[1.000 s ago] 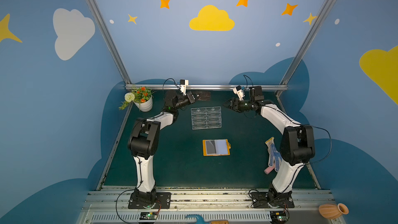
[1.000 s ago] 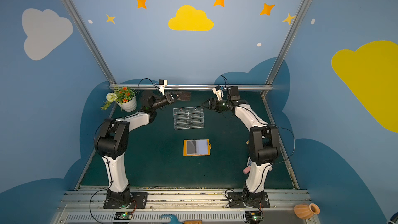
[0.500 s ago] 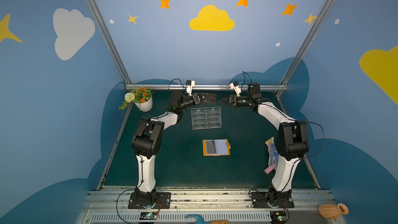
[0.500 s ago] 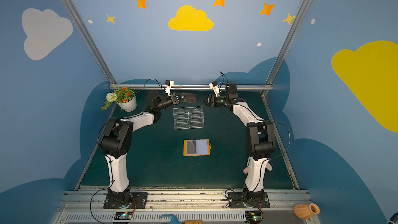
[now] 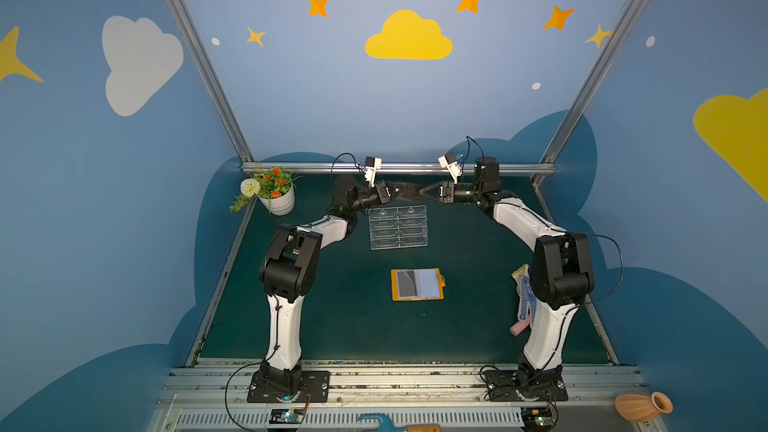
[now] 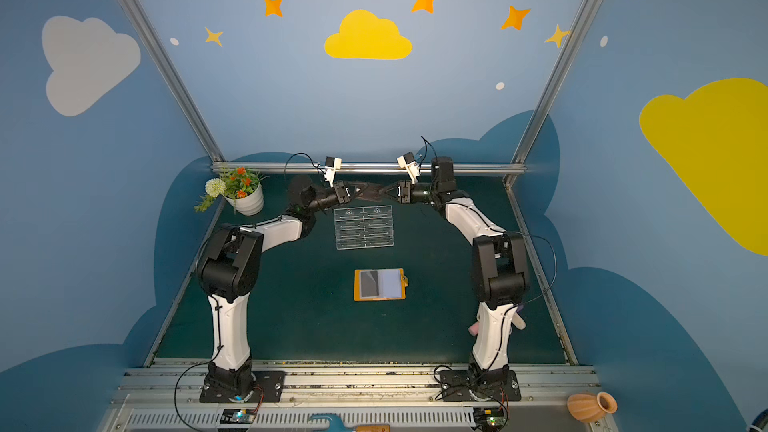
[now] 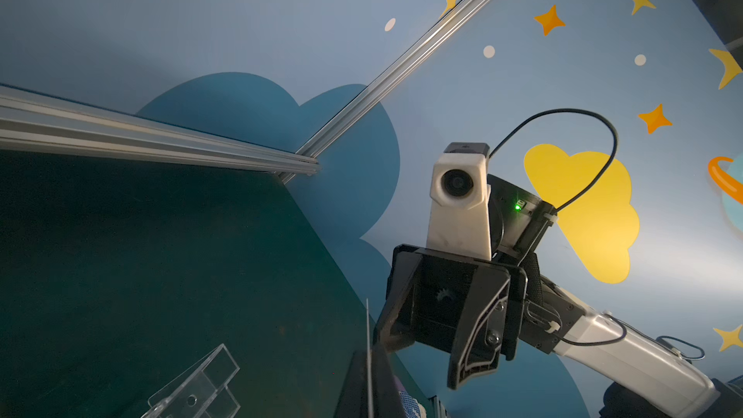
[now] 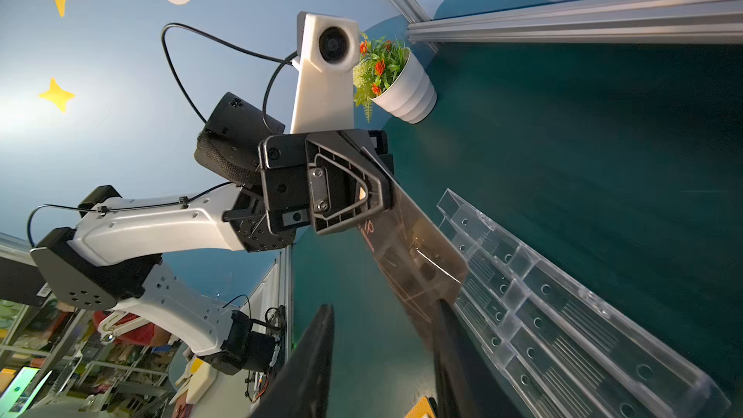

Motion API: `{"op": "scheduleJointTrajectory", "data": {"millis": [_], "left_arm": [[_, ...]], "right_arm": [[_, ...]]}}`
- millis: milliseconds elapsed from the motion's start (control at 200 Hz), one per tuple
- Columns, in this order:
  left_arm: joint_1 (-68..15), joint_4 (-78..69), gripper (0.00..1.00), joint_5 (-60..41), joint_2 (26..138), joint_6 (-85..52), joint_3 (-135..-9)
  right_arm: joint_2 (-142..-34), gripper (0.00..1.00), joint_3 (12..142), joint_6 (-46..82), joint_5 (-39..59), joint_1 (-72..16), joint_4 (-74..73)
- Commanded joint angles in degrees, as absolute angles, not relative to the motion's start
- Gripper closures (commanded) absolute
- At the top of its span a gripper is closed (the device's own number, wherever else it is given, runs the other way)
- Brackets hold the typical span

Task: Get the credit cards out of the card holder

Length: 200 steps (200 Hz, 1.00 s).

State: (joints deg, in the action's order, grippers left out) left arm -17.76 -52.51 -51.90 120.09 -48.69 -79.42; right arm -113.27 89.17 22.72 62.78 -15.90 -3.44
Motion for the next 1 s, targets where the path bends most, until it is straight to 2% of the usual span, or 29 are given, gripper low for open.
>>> {"op": "scheduleJointTrajectory", "data": {"millis": [0, 275, 531, 651, 766, 871, 996], "left_arm": [[-18.1, -53.3, 0.96, -52.9, 121.3, -49.1, -81.5], [-18.7, -53.8, 0.96, -53.6, 123.9, -50.4, -83.7], [-18.5, -53.4, 0.96, -53.8, 125.0, -51.0, -84.8], [-18.1, -52.9, 0.96, -54.0, 125.7, -51.5, -85.6], [-17.7, -52.7, 0.96, -54.3, 126.4, -52.7, -86.6], [-17.7, -53.7, 0.96, -54.4, 126.8, -53.9, -86.9], [-17.7, -54.4, 0.96, -54.6, 127.1, -54.8, -86.9]], "right_arm": [[-115.3, 0.64, 91.0, 23.6, 64.3, -16.3, -4.6], [-117.9, 0.74, 92.0, 25.9, 65.5, -16.4, -6.7], [-119.7, 0.74, 93.5, 26.5, 64.6, -15.0, -4.6], [-119.1, 0.67, 93.2, 27.8, 65.5, -13.7, -4.0], [-117.6, 0.54, 92.2, 27.2, 65.2, -12.7, -1.1], [-116.6, 0.47, 89.7, 28.7, 65.7, -11.7, -2.8], [-118.0, 0.45, 89.7, 30.3, 67.5, -11.9, -4.6]]}}
